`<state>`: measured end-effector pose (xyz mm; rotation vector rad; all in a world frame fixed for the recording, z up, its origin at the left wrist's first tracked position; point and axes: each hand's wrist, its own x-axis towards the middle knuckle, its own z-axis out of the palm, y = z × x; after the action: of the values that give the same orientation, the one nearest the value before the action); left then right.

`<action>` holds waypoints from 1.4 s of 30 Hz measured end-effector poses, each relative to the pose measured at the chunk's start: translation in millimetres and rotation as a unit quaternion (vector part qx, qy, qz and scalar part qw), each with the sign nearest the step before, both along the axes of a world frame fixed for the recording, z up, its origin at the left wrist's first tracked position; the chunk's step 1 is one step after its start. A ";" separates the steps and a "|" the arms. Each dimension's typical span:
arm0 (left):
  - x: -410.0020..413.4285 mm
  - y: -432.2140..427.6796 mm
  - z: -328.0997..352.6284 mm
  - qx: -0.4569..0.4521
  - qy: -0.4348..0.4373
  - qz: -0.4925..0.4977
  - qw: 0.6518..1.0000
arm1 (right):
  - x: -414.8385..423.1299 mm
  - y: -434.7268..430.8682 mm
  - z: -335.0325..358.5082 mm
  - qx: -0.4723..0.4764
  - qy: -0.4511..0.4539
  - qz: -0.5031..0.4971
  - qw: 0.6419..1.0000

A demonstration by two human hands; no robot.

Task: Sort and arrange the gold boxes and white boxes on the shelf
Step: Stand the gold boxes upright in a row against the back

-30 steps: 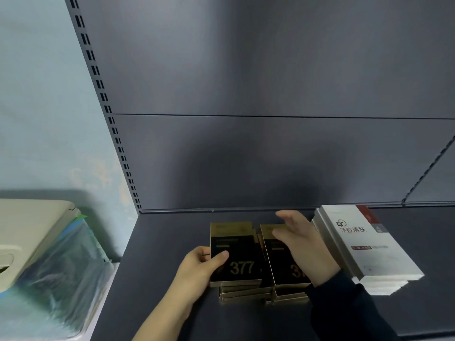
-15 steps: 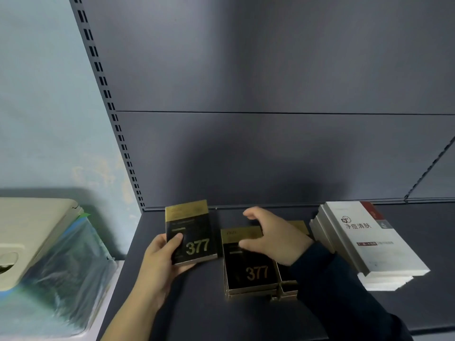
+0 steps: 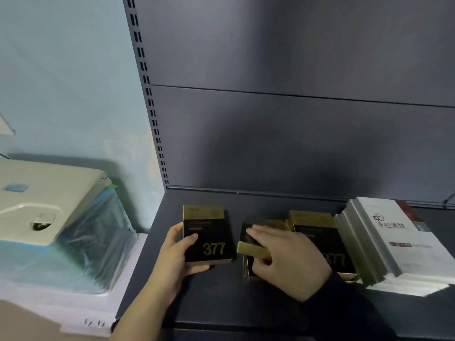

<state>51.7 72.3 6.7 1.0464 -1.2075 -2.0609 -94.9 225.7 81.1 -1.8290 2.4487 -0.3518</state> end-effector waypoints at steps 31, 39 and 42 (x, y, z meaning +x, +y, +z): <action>-47.1 -87.6 -15.9 -0.141 0.115 -0.186 0.966 | -26.8 -140.7 5.8 0.103 -0.423 -0.233 0.870; -78.5 -102.9 -20.5 -0.294 -0.023 -0.124 0.947 | -43.4 -170.1 -39.7 -0.036 -0.523 -0.270 0.808; -89.8 -98.7 -16.5 -0.325 -0.057 -0.071 0.941 | -46.8 -177.3 -44.7 -0.055 -0.543 -0.268 0.794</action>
<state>-38.1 -26.5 -9.8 0.7728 -1.8914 -1.5141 -141.7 48.4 36.4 -0.5026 1.9456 -1.1804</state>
